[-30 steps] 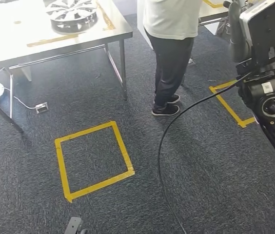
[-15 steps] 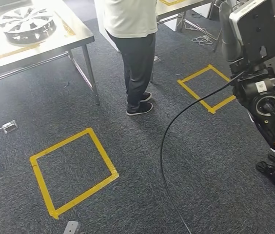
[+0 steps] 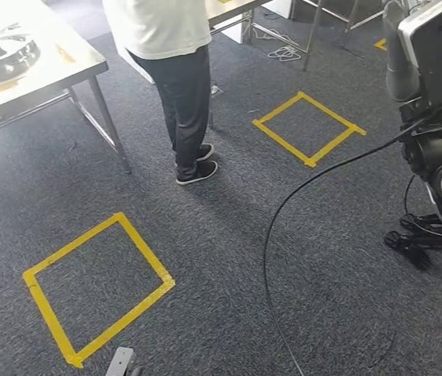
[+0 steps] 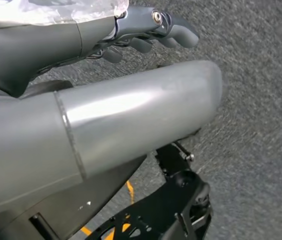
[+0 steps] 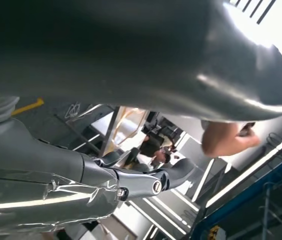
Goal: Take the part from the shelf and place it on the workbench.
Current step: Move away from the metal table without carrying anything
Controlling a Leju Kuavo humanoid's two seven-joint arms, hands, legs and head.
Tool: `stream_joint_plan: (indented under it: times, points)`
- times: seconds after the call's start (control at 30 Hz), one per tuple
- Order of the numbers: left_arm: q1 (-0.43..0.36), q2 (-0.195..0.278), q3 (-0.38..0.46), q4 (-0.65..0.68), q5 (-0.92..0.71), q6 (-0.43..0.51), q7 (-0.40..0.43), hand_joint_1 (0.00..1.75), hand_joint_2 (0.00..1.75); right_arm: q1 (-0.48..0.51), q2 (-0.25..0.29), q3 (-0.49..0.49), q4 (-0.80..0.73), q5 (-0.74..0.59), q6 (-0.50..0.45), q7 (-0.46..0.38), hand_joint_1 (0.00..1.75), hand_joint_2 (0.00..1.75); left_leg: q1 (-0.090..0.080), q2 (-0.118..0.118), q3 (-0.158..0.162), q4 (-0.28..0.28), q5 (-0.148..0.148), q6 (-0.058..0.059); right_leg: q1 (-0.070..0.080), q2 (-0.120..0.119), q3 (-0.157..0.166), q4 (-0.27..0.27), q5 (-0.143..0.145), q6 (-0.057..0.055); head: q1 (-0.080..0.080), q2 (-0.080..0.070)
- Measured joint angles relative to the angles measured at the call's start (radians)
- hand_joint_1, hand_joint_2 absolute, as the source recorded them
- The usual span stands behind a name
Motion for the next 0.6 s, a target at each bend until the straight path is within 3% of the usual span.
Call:
stream_joint_plan:
  times: [0.03, 0.1, 0.17, 0.2, 0.23, 0.27, 0.3, 0.33, 0.4, 0.47, 0.53, 0.6]
  points:
    - [0.000, -0.001, 0.000, 0.000, 0.000, 0.000, 0.000, 0.00, 0.00, 0.000, -0.002, -0.001, -0.005, 0.002, 0.005, 0.004, 0.00, 0.00, 0.001, 0.001, 0.001, 0.003, -0.004, -0.005, -0.002, 0.011, -0.001, 0.000, 0.001, -0.005, -0.005, 0.000]
    - [0.001, -0.002, 0.000, 0.000, 0.000, 0.001, 0.000, 0.00, 0.00, -0.002, -0.005, -0.004, -0.016, 0.006, 0.015, 0.008, 0.00, 0.00, 0.006, -0.039, -0.017, 0.051, -0.040, -0.015, -0.006, 0.032, -0.002, -0.003, 0.006, -0.016, -0.016, 0.000]
    - [0.004, -0.002, 0.000, 0.000, 0.000, 0.005, -0.001, 0.00, 0.00, -0.003, -0.006, -0.006, -0.024, 0.010, 0.023, 0.011, 0.00, 0.00, 0.008, -0.091, -0.074, 0.177, -0.108, -0.020, -0.006, 0.052, -0.004, -0.004, 0.008, -0.025, -0.028, 0.000]
    - [0.007, -0.002, -0.001, 0.000, 0.000, 0.007, -0.001, 0.00, 0.00, -0.002, -0.006, -0.006, -0.027, 0.011, 0.025, 0.013, 0.00, 0.00, 0.008, -0.101, -0.109, 0.249, -0.136, -0.021, -0.005, 0.064, -0.005, -0.003, 0.009, -0.028, -0.032, 0.000]
    - [0.009, -0.002, -0.001, 0.000, -0.001, 0.008, -0.001, 0.00, 0.00, -0.002, -0.006, -0.006, -0.030, 0.012, 0.027, 0.014, 0.00, 0.00, 0.008, -0.104, -0.136, 0.301, -0.150, -0.020, -0.005, 0.077, -0.005, -0.003, 0.010, -0.028, -0.035, 0.000]
    - [0.010, -0.002, -0.002, 0.000, -0.001, 0.009, -0.001, 0.00, 0.00, -0.002, -0.006, -0.006, -0.034, 0.012, 0.027, 0.015, 0.00, 0.00, 0.008, -0.105, -0.148, 0.319, -0.144, -0.019, -0.004, 0.090, -0.005, -0.002, 0.010, -0.029, -0.036, 0.000]
    - [0.009, -0.002, -0.002, 0.000, 0.000, 0.010, -0.001, 0.00, 0.00, -0.001, -0.007, -0.007, -0.039, 0.013, 0.028, 0.016, 0.00, 0.00, 0.008, -0.107, -0.142, 0.298, -0.119, -0.016, -0.004, 0.104, -0.005, -0.002, 0.010, -0.029, -0.037, 0.000]
    - [0.008, -0.001, -0.003, 0.000, 0.000, 0.012, -0.001, 0.00, 0.00, -0.002, -0.007, -0.008, -0.044, 0.013, 0.028, 0.017, 0.00, 0.00, 0.008, -0.115, -0.119, 0.241, -0.079, -0.012, -0.004, 0.117, -0.005, 0.000, 0.010, -0.028, -0.037, 0.000]
    - [0.006, 0.003, -0.006, 0.000, 0.000, 0.018, -0.001, 0.00, 0.00, -0.003, -0.009, -0.011, -0.054, 0.013, 0.031, 0.019, 0.00, 0.00, 0.011, -0.162, -0.062, 0.100, -0.009, -0.001, -0.003, 0.142, -0.007, 0.005, 0.009, -0.026, -0.040, 0.000]
    - [0.005, 0.006, -0.008, 0.000, 0.005, 0.029, -0.003, 0.00, 0.00, -0.006, -0.010, -0.013, -0.061, 0.013, 0.035, 0.020, 0.00, 0.00, 0.012, -0.193, -0.034, 0.029, 0.010, 0.005, -0.004, 0.166, -0.016, 0.009, 0.011, -0.017, -0.039, 0.000]
    - [0.003, 0.006, -0.008, 0.000, 0.013, 0.037, -0.008, 0.00, 0.00, -0.008, -0.011, -0.014, -0.066, 0.018, 0.038, 0.021, 0.00, 0.00, 0.011, -0.175, -0.030, 0.019, 0.009, 0.011, -0.008, 0.189, -0.024, 0.008, 0.015, -0.003, -0.038, 0.000]
    - [-0.002, 0.007, -0.008, 0.000, 0.023, 0.043, -0.016, 0.00, 0.00, -0.016, -0.013, -0.014, -0.071, 0.026, 0.038, 0.024, 0.00, 0.00, 0.013, -0.150, -0.027, 0.009, 0.015, 0.021, -0.007, 0.161, -0.042, 0.037, -0.005, 0.008, -0.031, 0.000]
